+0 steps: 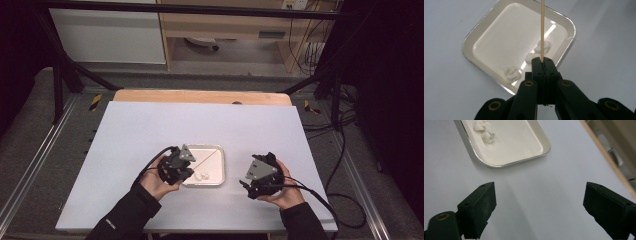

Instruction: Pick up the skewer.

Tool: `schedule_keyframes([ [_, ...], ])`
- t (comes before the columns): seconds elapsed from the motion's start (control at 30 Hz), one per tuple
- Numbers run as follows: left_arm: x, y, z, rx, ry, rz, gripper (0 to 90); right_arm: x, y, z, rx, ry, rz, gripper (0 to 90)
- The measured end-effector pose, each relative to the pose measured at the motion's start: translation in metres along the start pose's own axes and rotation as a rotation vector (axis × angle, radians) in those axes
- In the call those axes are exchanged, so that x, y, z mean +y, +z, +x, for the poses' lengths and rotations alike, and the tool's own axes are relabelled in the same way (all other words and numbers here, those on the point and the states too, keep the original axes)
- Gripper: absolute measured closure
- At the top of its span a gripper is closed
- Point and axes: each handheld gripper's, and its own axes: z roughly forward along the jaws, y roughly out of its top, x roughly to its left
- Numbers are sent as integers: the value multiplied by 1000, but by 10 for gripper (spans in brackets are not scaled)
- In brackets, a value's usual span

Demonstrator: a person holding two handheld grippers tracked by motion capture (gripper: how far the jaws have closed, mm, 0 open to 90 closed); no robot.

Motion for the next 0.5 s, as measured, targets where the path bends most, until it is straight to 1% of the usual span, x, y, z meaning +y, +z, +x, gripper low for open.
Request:
schedule_keyframes([
  [0.07,-11,-6,5,22,-33,-35,892,0,7,0,43,59,1,90],
  [0.1,-19,-10,8,34,-55,-59,892,3,13,1,88,136,-32,79],
  [0.13,-23,-12,10,45,-63,-72,892,3,13,1,88,136,-32,79],
  [0.17,-29,-15,12,51,-75,-85,892,4,15,1,102,165,-51,79],
  [0.2,-35,-18,14,55,-88,-99,892,6,17,1,126,213,-70,74],
  [0.23,-40,-20,16,60,-101,-111,892,8,19,1,146,250,-90,73],
  [0.3,-50,-24,20,73,-124,-139,891,11,24,0,173,307,-116,75],
  [0.33,-54,-25,21,77,-133,-151,891,12,27,0,180,324,-122,77],
  [0.4,-61,-29,22,86,-152,-178,892,16,33,1,188,352,-117,82],
  [0.5,-71,-34,21,98,-166,-207,891,23,42,4,208,375,-119,106],
])
